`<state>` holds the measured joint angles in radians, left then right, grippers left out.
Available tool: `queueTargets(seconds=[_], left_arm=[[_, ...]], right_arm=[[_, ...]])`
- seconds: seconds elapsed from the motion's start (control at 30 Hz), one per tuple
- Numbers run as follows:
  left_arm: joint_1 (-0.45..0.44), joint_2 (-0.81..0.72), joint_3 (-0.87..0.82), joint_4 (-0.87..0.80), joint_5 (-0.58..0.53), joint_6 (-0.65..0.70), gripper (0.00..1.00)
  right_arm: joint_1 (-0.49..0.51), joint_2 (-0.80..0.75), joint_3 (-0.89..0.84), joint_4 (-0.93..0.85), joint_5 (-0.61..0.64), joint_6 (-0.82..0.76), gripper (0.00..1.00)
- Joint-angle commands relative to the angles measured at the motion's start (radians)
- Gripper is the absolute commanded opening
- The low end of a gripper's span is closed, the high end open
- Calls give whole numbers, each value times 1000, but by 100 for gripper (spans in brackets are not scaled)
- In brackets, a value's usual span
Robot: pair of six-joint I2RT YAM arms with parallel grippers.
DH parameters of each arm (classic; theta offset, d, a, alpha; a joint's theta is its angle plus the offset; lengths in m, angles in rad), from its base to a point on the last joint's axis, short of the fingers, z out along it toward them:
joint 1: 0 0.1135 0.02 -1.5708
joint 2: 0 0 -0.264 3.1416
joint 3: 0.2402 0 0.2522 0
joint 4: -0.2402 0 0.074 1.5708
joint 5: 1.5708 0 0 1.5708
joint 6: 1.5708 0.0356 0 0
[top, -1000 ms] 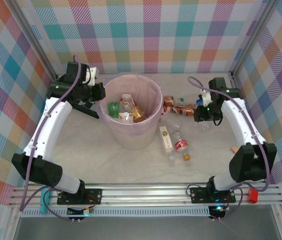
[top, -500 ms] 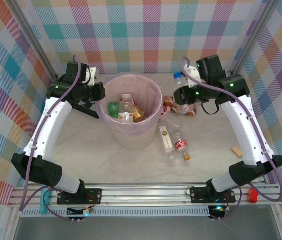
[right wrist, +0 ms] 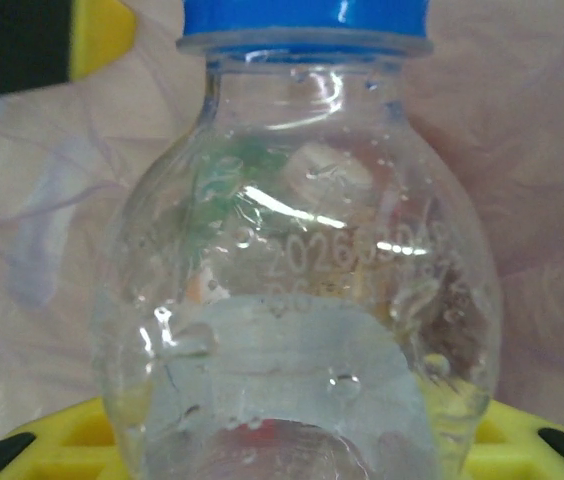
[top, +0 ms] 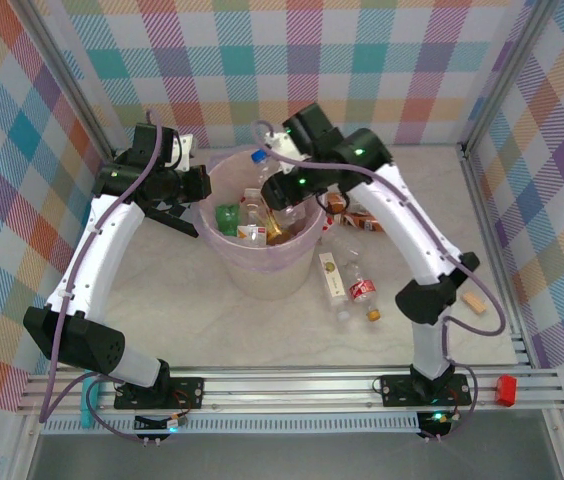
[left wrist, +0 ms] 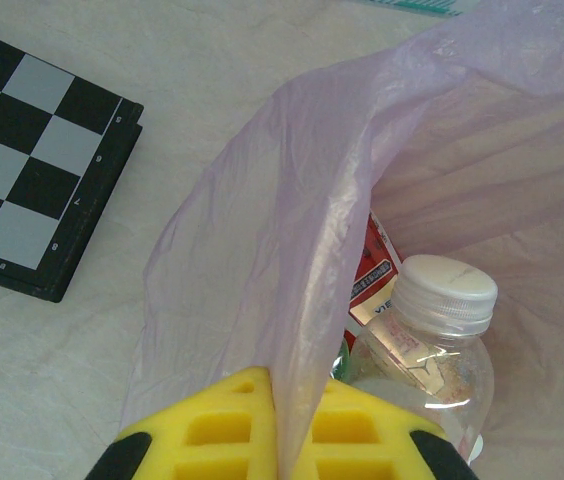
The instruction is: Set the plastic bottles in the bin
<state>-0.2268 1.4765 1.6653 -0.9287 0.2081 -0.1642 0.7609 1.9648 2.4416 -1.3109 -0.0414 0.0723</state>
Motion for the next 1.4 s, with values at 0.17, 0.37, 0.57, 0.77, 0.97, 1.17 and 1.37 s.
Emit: queueTargets(seconds=[0.17, 0.37, 0.57, 0.77, 0.97, 1.17, 1.37], left_arm=[[4, 11, -12, 5, 34, -36, 0], [4, 14, -16, 8, 37, -37, 0], [4, 12, -18, 5, 34, -35, 0], [4, 13, -18, 6, 37, -36, 0], [4, 17, -15, 9, 39, -37, 0], [4, 16, -15, 8, 37, -37, 0], [3, 15, -16, 9, 36, -40, 0]], right_arm=[[18, 93, -99, -26, 178, 47, 44], [16, 161, -186, 18, 192, 66, 55], [14, 204, -186, 35, 165, 69, 70], [14, 194, -144, 8, 164, 39, 90], [15, 148, -49, -25, 122, 20, 100], [15, 87, 53, -57, 85, 2, 99], [15, -14, 62, -49, 59, -11, 99]])
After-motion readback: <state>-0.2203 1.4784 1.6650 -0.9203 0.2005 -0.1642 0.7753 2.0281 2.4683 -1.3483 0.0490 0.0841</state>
